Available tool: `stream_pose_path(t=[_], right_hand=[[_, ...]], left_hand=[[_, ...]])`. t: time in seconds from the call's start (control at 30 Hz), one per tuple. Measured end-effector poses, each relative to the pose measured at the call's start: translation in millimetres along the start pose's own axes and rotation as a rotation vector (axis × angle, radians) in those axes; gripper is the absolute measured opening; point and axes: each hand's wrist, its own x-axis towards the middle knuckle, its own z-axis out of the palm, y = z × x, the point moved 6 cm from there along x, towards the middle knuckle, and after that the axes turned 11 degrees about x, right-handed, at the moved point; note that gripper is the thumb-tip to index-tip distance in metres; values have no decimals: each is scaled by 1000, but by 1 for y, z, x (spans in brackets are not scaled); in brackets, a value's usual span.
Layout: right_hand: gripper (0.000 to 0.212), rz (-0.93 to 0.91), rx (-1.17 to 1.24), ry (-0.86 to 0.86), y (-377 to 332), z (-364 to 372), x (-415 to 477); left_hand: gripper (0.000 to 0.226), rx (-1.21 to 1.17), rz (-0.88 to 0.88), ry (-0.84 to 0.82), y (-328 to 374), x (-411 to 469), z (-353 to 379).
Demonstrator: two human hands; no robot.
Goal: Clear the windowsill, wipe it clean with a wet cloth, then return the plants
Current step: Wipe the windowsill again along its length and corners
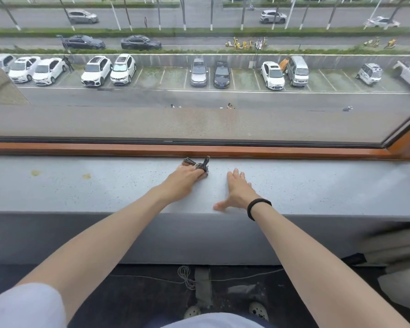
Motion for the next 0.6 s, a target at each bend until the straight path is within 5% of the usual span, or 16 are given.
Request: stream_pose_path(t=[0.2, 0.43, 0.6], right_hand=[[127, 7, -8, -13, -3, -1, 1], [126, 3, 9, -10, 0, 0, -2], [126, 3, 5, -19, 1, 2, 2]], left_hand=[[68, -40, 225, -33, 4, -47, 15], [26, 20, 60, -85, 11, -7, 1], [62, 35, 254, -64, 13, -63, 19]])
